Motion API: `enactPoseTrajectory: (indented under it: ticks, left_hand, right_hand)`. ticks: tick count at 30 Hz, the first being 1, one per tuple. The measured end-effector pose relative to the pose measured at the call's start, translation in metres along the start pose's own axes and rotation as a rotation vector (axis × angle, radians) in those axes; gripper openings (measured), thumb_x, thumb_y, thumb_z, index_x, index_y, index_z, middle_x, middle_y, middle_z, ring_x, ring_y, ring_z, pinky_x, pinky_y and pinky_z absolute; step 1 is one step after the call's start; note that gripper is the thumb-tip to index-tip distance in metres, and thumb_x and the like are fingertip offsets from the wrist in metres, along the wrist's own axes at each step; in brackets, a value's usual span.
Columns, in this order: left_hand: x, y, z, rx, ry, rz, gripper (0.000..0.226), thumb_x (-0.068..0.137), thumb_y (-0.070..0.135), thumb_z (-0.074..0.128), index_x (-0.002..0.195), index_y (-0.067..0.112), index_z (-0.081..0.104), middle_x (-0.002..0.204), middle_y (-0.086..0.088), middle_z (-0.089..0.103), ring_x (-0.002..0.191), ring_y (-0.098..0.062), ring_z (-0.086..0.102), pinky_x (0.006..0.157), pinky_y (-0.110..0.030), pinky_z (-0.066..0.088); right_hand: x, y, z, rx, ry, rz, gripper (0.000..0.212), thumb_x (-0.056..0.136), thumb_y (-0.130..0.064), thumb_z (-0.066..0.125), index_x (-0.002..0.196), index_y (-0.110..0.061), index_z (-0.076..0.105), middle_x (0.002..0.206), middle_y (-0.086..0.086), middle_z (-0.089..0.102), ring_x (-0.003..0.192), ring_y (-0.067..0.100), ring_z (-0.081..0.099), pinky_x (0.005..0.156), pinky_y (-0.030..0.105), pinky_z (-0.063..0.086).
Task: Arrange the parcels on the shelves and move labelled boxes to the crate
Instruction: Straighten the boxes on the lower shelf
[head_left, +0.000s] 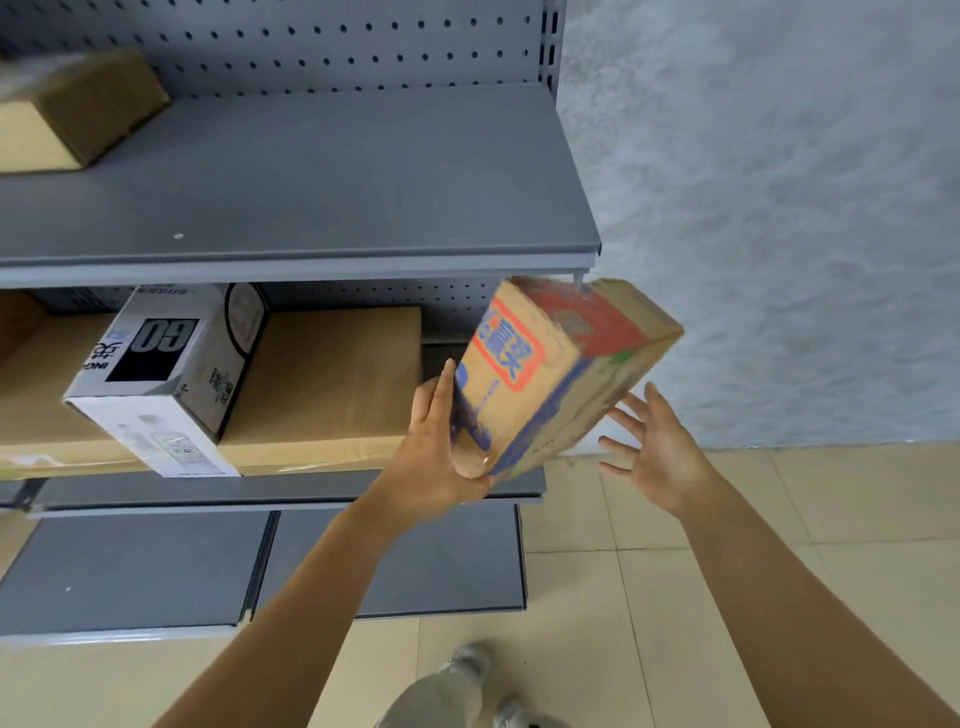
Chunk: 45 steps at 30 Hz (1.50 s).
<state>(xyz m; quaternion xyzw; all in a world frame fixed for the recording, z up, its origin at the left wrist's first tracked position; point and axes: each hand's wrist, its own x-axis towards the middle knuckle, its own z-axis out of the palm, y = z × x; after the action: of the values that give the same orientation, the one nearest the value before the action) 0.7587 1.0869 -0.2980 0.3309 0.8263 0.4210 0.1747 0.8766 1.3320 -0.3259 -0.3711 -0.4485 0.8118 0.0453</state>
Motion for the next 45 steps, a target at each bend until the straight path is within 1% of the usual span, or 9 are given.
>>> enactPoseTrajectory:
  ticks: [3,5,9,16,21,26,33,38,45]
  left_hand:
    - [-0.004,-0.016,-0.002,0.143,0.075,0.156,0.109,0.064,0.006,0.084,0.152,0.014,0.019,0.135,0.003,0.032,0.125,-0.011,0.043,0.103,-0.007,0.034]
    - [-0.009,-0.027,-0.005,0.284,0.11,0.239,0.105,0.067,0.006,0.082,0.151,0.019,0.018,0.147,0.002,0.029,0.144,-0.02,0.03,0.116,-0.038,0.034]
    - [-0.016,-0.047,-0.008,0.575,0.198,0.468,0.095,0.072,0.005,0.079,0.15,0.013,0.024,0.155,-0.003,0.031,0.151,-0.026,0.02,0.116,-0.06,0.025]
    - [-0.023,-0.062,0.006,0.902,0.189,0.706,0.075,0.086,0.011,0.055,0.154,0.018,0.021,0.157,-0.007,0.031,0.146,-0.034,0.028,0.115,-0.062,0.023]
    - [-0.024,-0.073,-0.009,0.507,0.171,0.136,0.118,0.063,0.049,0.087,0.155,0.024,0.018,0.162,-0.004,0.019,0.15,-0.024,0.015,0.119,-0.047,0.02]
    - [-0.017,-0.063,-0.003,-0.052,0.099,-0.382,0.087,0.079,0.078,0.041,0.132,0.01,0.052,0.136,-0.012,0.051,0.129,-0.027,0.048,0.106,-0.036,0.037]
    - [-0.011,-0.011,0.021,-0.404,-0.151,-0.458,0.045,0.098,0.048,0.048,0.14,0.033,0.04,0.135,0.01,0.051,0.123,-0.013,0.055,0.102,-0.039,0.048]
    - [0.011,-0.008,0.022,-0.277,-0.052,-0.406,0.042,0.096,0.022,0.059,0.134,0.029,0.041,0.112,0.016,0.055,0.11,-0.01,0.058,0.099,-0.037,0.05]
    - [0.025,-0.021,0.008,-0.026,-0.035,-0.385,0.047,0.097,0.016,0.056,0.142,0.011,0.046,0.137,-0.004,0.05,0.114,-0.012,0.051,0.088,-0.021,0.039]
  right_hand:
    - [0.001,-0.004,-0.005,0.272,-0.07,0.031,0.073,0.087,-0.075,0.041,0.14,-0.025,0.052,0.143,0.0,0.054,0.125,0.039,0.056,0.097,0.061,0.046]
    - [-0.004,-0.006,-0.007,0.454,-0.122,0.07,0.085,0.08,-0.08,0.044,0.134,-0.015,0.057,0.131,0.009,0.063,0.114,0.036,0.065,0.088,0.061,0.053]
    - [-0.012,-0.012,-0.009,0.294,-0.113,0.132,0.102,0.067,-0.087,0.05,0.134,-0.01,0.055,0.124,0.011,0.067,0.109,0.03,0.068,0.082,0.048,0.058]
    - [-0.022,-0.003,0.001,0.0,0.056,0.121,0.03,0.087,-0.044,0.064,0.072,-0.019,0.06,0.049,0.0,0.054,0.042,0.015,0.046,0.059,0.031,0.045]
    - [-0.015,0.004,-0.009,0.044,0.1,-0.092,0.037,0.087,-0.032,0.066,0.119,-0.019,0.053,0.085,0.002,0.064,0.066,0.015,0.064,0.055,0.032,0.053]
    - [-0.015,0.012,-0.006,0.22,0.167,-0.173,0.065,0.084,-0.026,0.072,0.14,-0.021,0.038,0.11,0.011,0.065,0.093,0.029,0.066,0.06,0.044,0.057]
    - [-0.008,0.029,0.016,0.358,0.298,-0.133,0.073,0.082,-0.016,0.075,0.14,-0.02,0.03,0.107,0.007,0.06,0.089,0.022,0.066,0.084,0.068,0.051]
    - [0.008,0.043,0.034,0.381,0.342,-0.02,0.074,0.077,-0.016,0.08,0.138,-0.015,0.039,0.123,0.015,0.063,0.101,0.031,0.069,0.066,0.062,0.057]
    - [0.043,0.061,0.051,0.305,0.358,0.128,0.073,0.072,-0.02,0.085,0.133,-0.012,0.045,0.121,0.017,0.06,0.105,0.033,0.063,0.073,0.063,0.056]
